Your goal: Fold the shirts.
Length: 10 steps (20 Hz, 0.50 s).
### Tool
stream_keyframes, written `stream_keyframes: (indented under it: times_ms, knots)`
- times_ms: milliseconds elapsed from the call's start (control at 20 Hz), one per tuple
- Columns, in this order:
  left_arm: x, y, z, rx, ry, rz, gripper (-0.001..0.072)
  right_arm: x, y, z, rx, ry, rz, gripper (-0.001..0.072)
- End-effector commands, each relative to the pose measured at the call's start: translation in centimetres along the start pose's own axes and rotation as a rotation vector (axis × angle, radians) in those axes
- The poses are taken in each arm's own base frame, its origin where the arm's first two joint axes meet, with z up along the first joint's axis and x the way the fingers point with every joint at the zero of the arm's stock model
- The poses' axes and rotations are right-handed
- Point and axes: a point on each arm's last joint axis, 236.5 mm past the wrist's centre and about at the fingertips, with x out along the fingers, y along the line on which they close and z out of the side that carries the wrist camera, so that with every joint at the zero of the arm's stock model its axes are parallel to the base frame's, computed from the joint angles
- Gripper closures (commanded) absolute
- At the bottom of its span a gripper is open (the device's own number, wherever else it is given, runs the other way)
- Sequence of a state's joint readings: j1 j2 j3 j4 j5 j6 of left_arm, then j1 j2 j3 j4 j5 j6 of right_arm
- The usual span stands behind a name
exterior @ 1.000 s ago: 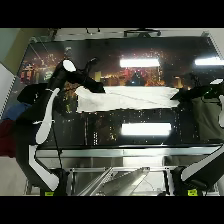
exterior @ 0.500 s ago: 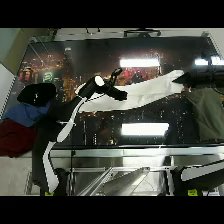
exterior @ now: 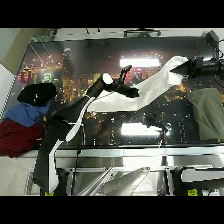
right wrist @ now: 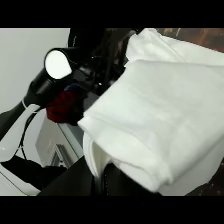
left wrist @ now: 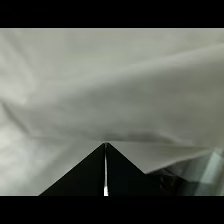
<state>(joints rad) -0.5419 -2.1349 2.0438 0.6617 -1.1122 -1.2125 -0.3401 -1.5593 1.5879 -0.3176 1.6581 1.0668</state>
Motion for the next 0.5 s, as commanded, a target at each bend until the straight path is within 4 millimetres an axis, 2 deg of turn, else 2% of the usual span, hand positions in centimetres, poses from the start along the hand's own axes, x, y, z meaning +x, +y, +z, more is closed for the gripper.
stream_keyframes:
  times_ms: [0,150,200,300,400,450]
  knots:
    - [-9.9,-5.5,0.9,0.088,0.061,-0.069,0.0698,1.9,0.6,1.2,-0.011,-0.032,-0.007,0.0697]
    - [-24.1,-6.7,3.0,0.099,-0.147,0.036,0.0698,6.0,1.2,2.2,-0.034,-0.053,-0.015,0.0696]
    - [-29.3,-7.3,3.3,0.121,-0.238,0.090,0.0690,8.2,1.5,2.5,-0.043,-0.055,-0.014,0.0696]
    - [-38.1,-8.6,2.8,0.150,-0.409,0.207,0.0689,13.6,2.3,2.3,-0.055,-0.051,-0.009,0.0696]
    - [-44.2,-9.3,1.3,0.155,-0.528,0.314,0.0689,20.3,2.8,1.1,-0.067,-0.035,-0.007,0.0696]
    - [-46.2,-9.4,0.3,0.148,-0.563,0.355,0.0689,24.1,2.8,-0.1,-0.076,-0.026,-0.013,0.0696]
